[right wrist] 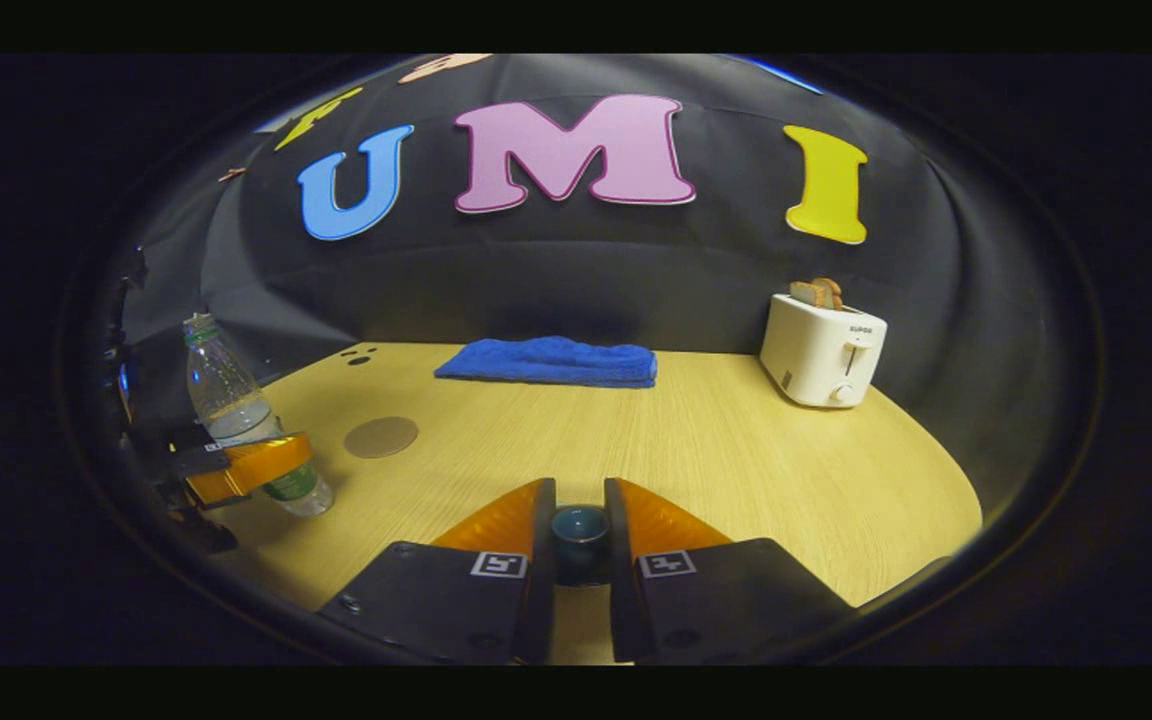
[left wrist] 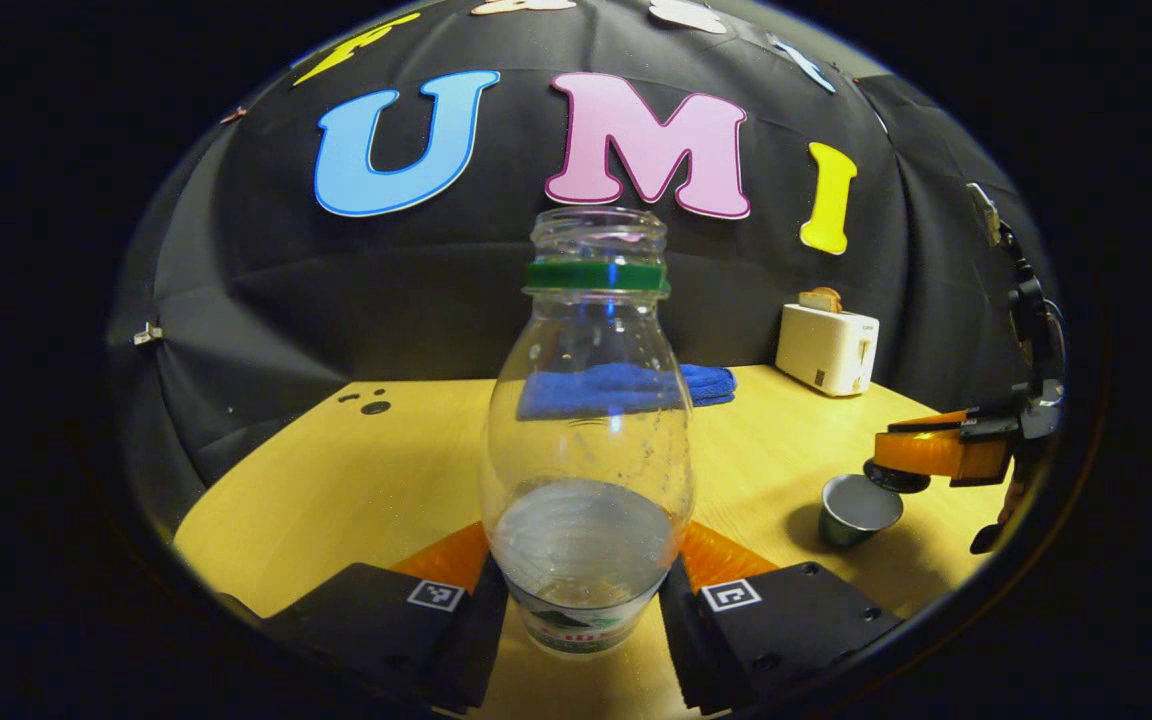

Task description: Open the teacup lid with one hand, grasp the water bottle and pour water into the teacup with the other hand; after pouring, place the water bottle on the coaster and then close the teacup lid.

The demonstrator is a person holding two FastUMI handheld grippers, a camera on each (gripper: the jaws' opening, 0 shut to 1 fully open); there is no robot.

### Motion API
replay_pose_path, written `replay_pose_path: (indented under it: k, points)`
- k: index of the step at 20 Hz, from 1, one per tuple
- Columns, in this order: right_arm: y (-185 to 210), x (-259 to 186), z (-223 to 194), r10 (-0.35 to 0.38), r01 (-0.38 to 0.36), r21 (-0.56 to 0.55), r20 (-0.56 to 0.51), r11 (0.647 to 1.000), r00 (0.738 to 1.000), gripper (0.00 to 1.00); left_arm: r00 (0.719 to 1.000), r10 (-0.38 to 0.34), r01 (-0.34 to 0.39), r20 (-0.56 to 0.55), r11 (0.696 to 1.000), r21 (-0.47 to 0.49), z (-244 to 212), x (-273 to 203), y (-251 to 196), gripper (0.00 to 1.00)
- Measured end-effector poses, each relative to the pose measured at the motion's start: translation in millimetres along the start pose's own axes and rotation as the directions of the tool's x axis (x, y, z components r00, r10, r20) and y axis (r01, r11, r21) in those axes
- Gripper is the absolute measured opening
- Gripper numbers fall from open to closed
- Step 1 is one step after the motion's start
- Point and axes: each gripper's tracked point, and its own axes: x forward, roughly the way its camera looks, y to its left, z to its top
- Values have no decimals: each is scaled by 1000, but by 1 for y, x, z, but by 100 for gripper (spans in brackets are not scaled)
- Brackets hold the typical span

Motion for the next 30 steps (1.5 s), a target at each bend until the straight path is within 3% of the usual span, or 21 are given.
replay_pose_path:
  k: [4,8,12,14,15,17,21,23,24,27,28,30]
  points:
    - [-15,-5,2,-18,18,11,0,1000,1000,25,997,60,-54,-40,988,142,5,-4,16,71]
    - [-32,-18,16,-41,41,18,13,999,999,25,993,93,-69,-69,954,292,11,-12,19,71]
    - [-52,-31,24,-57,56,43,22,998,998,25,992,92,-42,-86,885,464,15,-12,0,71]
    - [-64,-36,25,-75,74,45,27,996,997,20,993,72,-12,-96,853,522,15,-5,-18,71]
    - [-69,-38,24,-83,81,48,27,996,996,31,993,61,5,-103,837,548,13,-2,-27,71]
    - [-79,-42,19,-95,94,57,25,994,995,31,992,40,42,-122,797,603,6,6,-46,71]
    - [-93,-45,6,-113,111,68,28,991,993,20,985,42,87,-168,721,688,-16,15,-61,71]
    - [-95,-45,-7,-107,106,89,16,990,994,20,979,58,102,-194,685,721,-25,19,-67,71]
    - [-96,-44,-13,-105,103,98,10,990,994,25,976,64,114,-206,662,741,-29,22,-70,71]
    - [-96,-42,-19,-98,97,102,9,990,995,25,973,71,139,-219,577,805,-33,28,-79,71]
    - [-98,-43,-19,-96,94,96,11,991,995,25,972,69,148,-222,552,820,-36,30,-83,66]
    - [-100,-44,-19,-89,87,81,15,993,996,25,969,74,166,-234,504,848,-40,36,-87,71]
